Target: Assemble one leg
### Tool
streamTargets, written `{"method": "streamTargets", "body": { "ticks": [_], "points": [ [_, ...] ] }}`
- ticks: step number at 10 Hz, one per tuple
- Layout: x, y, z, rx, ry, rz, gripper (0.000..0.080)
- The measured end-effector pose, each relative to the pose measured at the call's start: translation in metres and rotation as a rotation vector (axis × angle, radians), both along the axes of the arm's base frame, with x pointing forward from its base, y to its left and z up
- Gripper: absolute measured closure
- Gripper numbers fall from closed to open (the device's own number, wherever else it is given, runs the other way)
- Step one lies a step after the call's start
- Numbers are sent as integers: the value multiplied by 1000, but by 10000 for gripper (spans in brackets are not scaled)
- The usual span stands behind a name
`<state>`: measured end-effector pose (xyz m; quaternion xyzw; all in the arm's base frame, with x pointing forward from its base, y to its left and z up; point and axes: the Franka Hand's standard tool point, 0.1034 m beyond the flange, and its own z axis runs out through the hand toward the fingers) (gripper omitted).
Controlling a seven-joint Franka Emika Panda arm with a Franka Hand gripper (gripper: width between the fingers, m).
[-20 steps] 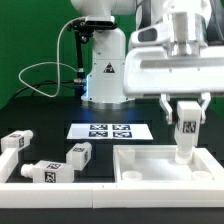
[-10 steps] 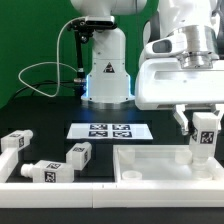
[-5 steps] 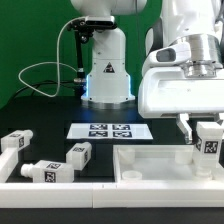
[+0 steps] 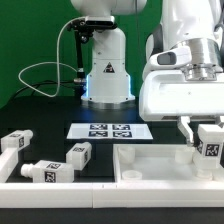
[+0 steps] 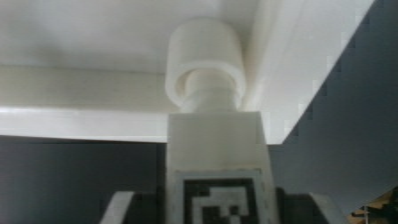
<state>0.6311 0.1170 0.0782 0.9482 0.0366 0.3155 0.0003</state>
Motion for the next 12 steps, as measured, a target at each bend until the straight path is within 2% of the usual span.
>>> {"method": "streamTargets", "body": {
  "ticks": [2,4,9,10,11,12],
  "points": [
    [-3,-1,0,-14,22,18,515],
    [-10,-2,-6,-21,25,22,515],
    [-6,-1,-6,-18,13,15,515],
    [-8,-1,-8,-21,26,18,441],
    [-8,-1,-9,-21,28,19,441],
    [-8,-1,-9,-22,29,20,255]
  ]
}}
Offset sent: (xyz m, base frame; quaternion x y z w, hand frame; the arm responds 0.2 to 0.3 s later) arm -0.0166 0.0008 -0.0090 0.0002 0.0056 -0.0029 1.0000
